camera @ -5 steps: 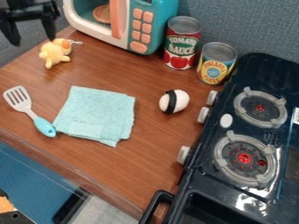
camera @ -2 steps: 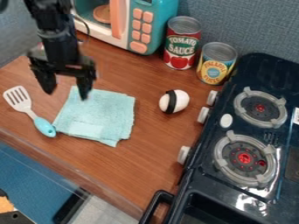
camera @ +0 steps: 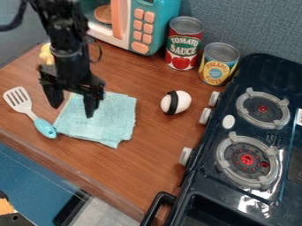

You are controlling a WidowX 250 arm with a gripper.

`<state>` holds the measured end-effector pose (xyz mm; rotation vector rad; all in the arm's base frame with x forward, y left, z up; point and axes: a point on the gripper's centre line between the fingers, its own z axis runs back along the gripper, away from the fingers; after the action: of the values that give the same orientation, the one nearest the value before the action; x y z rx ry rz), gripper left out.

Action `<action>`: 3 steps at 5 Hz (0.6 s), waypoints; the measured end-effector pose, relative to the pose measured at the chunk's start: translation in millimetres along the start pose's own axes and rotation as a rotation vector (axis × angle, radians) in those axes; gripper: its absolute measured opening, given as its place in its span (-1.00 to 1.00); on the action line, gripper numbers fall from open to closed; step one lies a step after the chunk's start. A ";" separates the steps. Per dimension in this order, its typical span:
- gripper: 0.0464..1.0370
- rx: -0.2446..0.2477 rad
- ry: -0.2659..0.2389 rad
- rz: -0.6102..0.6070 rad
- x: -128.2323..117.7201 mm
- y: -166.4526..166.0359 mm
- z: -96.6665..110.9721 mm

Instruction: Move the table cloth in the upper right side of the table

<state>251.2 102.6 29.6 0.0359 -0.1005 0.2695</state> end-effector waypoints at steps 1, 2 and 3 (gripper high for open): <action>0.93 0.020 0.031 -0.025 -0.5 -8.5 -16.6; 0.93 0.064 0.024 -0.025 16.8 -10.3 -24.8; 0.93 0.084 0.024 0.006 36.5 -7.1 -27.9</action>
<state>290.8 106.8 5.6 0.1155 -0.0653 0.2803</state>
